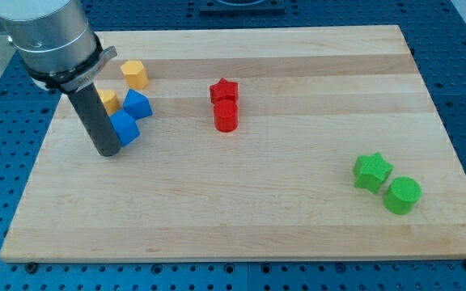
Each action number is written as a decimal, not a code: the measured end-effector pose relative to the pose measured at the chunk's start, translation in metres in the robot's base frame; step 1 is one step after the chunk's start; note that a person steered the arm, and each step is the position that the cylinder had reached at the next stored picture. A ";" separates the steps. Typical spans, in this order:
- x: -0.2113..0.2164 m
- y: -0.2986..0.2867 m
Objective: Push the blue cube into the green star
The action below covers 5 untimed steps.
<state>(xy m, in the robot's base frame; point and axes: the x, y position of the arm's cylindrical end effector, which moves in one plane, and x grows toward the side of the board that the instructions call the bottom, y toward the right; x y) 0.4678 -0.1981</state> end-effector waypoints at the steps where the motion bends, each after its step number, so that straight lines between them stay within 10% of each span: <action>1: 0.002 -0.023; 3: -0.066 -0.040; 5: -0.023 0.042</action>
<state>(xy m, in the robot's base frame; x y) 0.4452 -0.1562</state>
